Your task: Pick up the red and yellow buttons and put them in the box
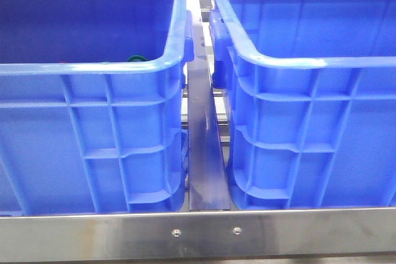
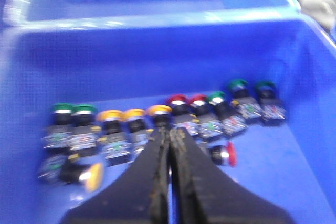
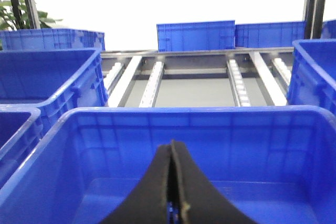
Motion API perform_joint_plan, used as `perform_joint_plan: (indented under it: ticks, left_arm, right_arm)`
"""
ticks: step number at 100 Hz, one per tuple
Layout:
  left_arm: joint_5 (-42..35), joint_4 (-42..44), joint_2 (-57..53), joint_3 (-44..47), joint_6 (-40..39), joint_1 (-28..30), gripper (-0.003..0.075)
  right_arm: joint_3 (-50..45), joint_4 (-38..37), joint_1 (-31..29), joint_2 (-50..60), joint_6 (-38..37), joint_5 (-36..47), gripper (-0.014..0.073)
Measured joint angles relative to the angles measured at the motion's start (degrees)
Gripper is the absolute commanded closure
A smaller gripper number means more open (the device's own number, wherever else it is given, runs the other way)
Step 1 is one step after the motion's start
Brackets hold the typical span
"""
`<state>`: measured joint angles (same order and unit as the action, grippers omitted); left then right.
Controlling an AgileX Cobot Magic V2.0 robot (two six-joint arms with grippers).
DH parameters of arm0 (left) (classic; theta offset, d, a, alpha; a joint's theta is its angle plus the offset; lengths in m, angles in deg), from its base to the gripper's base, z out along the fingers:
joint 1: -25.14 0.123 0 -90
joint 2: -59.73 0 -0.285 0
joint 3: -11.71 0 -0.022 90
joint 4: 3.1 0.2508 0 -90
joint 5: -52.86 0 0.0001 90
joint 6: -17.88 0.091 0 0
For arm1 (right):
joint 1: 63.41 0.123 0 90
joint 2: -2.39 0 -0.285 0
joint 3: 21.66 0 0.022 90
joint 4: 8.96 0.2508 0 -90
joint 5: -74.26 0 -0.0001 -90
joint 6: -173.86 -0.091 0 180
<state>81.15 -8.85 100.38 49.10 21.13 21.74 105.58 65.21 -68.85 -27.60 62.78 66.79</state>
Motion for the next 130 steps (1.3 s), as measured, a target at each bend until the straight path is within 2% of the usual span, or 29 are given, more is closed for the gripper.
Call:
perform_joint_plan:
  ticks: [13, 46, 68, 130]
  left_arm:
    - [0.0, 0.0, -11.24, 4.68, 0.0, 1.93, 0.0741]
    - [0.0, 0.0, -32.81, 14.74, 0.0, 2.13, 0.0741]
    - [0.61, 0.04, -33.23, 16.51, 0.0, 2.13, 0.0741]
    - [0.72, 0.13, -33.23, 17.11, 0.0, 2.13, 0.0741]
  right_arm:
    - [-3.63, 0.0, 0.0, 7.21, 0.0, 0.0, 0.0662]
    - [-9.25, -0.1, 0.0, 22.57, 0.0, -3.44, 0.0662]
    - [-9.49, -0.32, 0.0, 22.93, 0.0, -7.61, 0.0662]
    - [-9.49, -0.4, -0.22, 22.93, 0.0, -7.76, 0.0662]
